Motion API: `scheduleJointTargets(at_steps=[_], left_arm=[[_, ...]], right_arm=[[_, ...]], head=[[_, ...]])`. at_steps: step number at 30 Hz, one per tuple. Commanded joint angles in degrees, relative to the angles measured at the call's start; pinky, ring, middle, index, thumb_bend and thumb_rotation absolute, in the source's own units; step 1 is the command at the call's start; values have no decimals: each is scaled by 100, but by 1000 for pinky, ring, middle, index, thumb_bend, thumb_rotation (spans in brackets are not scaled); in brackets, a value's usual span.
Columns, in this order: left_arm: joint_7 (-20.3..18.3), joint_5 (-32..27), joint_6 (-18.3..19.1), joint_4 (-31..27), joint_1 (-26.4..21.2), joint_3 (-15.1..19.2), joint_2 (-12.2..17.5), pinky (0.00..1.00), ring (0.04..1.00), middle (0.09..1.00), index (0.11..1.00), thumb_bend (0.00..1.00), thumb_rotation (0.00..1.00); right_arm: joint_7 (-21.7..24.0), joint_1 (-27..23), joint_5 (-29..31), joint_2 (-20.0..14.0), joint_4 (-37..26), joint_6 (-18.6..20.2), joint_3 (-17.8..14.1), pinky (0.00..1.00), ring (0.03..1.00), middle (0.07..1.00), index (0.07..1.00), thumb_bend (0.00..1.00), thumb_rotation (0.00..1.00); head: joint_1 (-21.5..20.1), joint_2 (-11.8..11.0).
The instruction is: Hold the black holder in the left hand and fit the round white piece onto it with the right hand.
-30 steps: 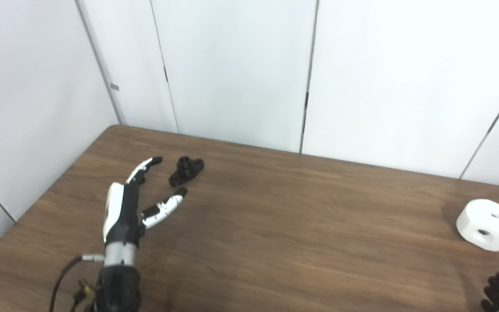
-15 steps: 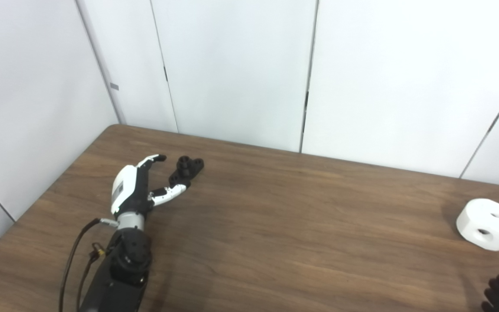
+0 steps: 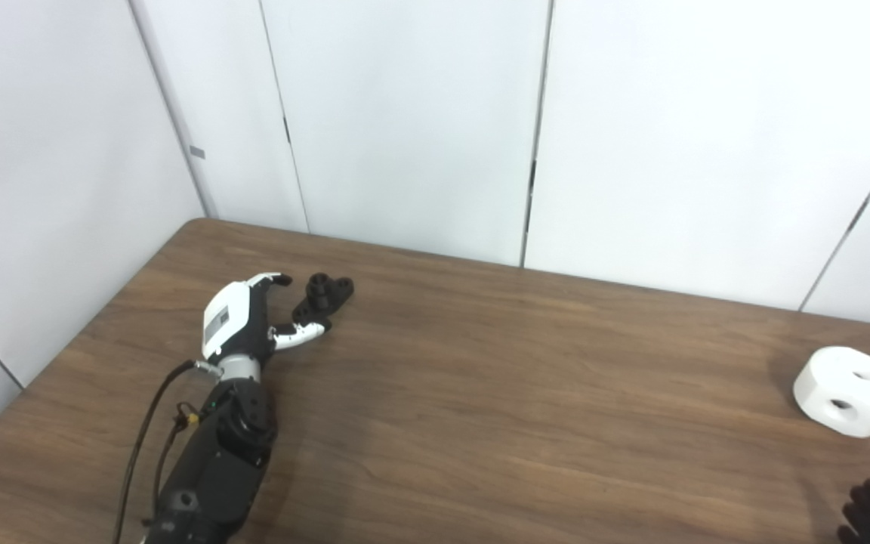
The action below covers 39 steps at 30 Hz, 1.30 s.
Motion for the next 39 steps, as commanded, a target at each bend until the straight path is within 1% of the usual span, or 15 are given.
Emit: scheduleJointTargets(at_steps=[1,4,10,12,15,20,21,27,29,33,39], left_arm=[[174,146,-73,5,-322,-54,194,924,940,884,750,898,226],[184,90,-67,70,-385,-95,212,929,940,882,746,890,217],[188,3,-221,180,-445,-137,235,909,932,872,730,884,203],[185,16,-193,218,-466,-163,237,908,930,867,719,884,202],[196,31,-168,332,-512,-203,243,918,931,863,700,874,198],[241,21,-146,391,-533,-212,225,936,938,850,637,864,167],[256,27,-135,398,-536,-211,223,937,939,849,633,863,164],[271,115,86,378,-530,-246,225,931,936,836,605,847,131],[265,159,152,384,-526,-276,246,929,933,831,602,848,129],[158,267,426,355,-524,-389,321,934,931,833,610,845,144],[183,329,524,335,-498,-519,405,925,921,832,598,867,127]], right_arm=[[41,200,63,83,263,4,52,1000,1000,1000,1000,569,1000],[29,199,37,86,268,-14,50,1000,1000,1000,1000,572,1000],[-10,209,-48,84,219,41,56,1000,1000,1000,1000,568,1000],[-21,213,-63,87,200,56,58,1000,1000,1000,1000,575,1000],[-30,219,-96,82,199,42,58,1000,1000,1000,1000,582,1000],[-24,226,-63,90,183,72,53,1000,1000,1000,1000,580,1000],[-32,232,-70,90,169,87,52,1000,1000,1000,1000,580,1000],[-41,232,-94,80,164,95,49,1000,1000,1000,1000,581,1000],[-35,227,-92,79,166,75,51,1000,1000,1000,1000,581,1000],[-43,226,-80,82,133,89,43,1000,1000,1000,1000,585,1000],[-39,219,-48,74,140,104,27,1000,1000,1000,1000,590,1000]], head=[[-6,8],[-6,8],[-25,23],[-36,33],[-38,47],[-38,47],[-29,76],[-22,97],[-19,101],[-11,117],[7,137]])
